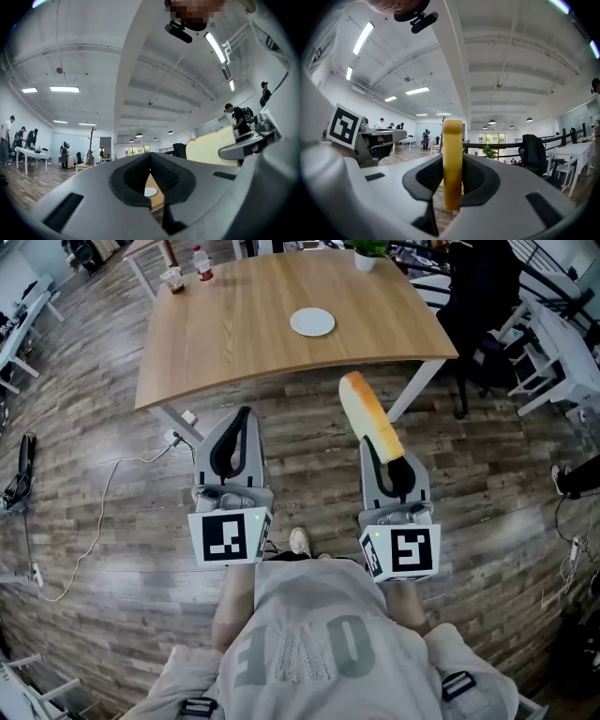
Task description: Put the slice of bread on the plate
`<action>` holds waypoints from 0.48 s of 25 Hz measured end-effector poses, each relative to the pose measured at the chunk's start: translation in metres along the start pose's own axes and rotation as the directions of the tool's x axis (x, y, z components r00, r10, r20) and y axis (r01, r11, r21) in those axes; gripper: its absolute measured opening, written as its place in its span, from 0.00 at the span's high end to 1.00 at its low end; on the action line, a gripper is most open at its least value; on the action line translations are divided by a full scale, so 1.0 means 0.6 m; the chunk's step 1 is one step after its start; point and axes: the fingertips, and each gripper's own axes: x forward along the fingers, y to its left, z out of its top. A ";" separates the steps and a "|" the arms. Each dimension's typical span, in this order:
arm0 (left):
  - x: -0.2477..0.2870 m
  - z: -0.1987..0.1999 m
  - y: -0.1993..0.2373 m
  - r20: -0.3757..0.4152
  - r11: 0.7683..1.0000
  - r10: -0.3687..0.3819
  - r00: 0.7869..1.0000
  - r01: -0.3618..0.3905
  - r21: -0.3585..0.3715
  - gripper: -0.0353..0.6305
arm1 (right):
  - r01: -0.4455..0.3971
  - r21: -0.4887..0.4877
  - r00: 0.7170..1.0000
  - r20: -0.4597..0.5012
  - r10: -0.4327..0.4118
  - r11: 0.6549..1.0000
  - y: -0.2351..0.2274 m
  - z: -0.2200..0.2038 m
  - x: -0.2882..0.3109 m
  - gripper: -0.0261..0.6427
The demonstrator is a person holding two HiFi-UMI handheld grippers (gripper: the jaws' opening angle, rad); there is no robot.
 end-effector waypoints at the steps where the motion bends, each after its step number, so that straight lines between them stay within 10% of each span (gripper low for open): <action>1: 0.004 -0.003 0.008 -0.001 1.000 0.005 1.000 -0.005 -0.001 0.94 | -0.003 0.000 1.000 0.001 0.003 1.000 0.001 0.000 0.009 0.82; 12: 0.042 -0.069 0.107 -0.039 0.993 0.041 0.998 -0.045 -0.105 0.94 | -0.022 -0.062 0.997 -0.078 0.017 0.998 0.030 -0.029 0.090 0.82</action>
